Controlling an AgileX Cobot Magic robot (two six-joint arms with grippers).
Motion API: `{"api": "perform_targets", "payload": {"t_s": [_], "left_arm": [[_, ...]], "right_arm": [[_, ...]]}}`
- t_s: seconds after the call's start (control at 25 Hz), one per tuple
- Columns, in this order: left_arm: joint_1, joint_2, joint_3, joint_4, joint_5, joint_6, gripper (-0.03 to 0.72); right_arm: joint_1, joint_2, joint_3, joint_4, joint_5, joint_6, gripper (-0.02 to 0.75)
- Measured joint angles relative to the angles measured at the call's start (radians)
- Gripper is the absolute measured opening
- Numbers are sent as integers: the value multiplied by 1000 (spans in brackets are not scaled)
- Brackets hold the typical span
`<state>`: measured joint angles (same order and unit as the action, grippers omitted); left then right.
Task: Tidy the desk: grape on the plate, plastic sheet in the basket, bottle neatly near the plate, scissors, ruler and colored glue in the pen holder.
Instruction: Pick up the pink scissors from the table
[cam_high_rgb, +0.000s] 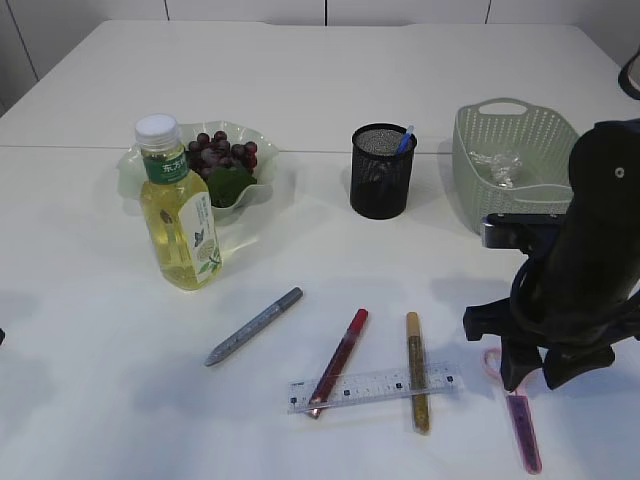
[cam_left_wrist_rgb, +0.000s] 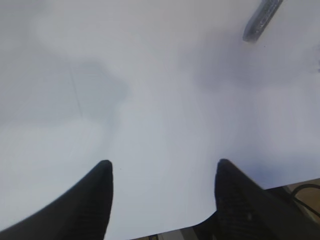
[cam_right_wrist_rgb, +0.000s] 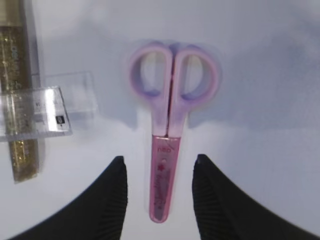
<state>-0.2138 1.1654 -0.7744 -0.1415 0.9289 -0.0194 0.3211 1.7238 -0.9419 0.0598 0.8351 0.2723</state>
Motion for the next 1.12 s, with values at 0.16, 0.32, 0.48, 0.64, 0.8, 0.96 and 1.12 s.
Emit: {"api": "perform_targets", "payload": {"t_s": [0.16,0.32,0.48,0.64,0.8,0.96,1.12], "left_arm": [[0,0,0,0,-2,0,468],[0,0,0,0,-2,0,468],[0,0,0,0,-2,0,468],[0,0,0,0,-2,0,468],[0,0,0,0,-2,0,468],[0,0,0,0,-2,0,468],[0,0,0,0,-2,0,468]], "right_arm": [[0,14,0,0,-37,0,354],[0,59,0,0,-41,1,354],[0,82,0,0,-55,2,354],[0,99,0,0,-68,3,354],[0,109,0,0,-82,7,354],[0,121,0,-2,-91,7,354],[0,137,0,-4,-95,9,354]]}}
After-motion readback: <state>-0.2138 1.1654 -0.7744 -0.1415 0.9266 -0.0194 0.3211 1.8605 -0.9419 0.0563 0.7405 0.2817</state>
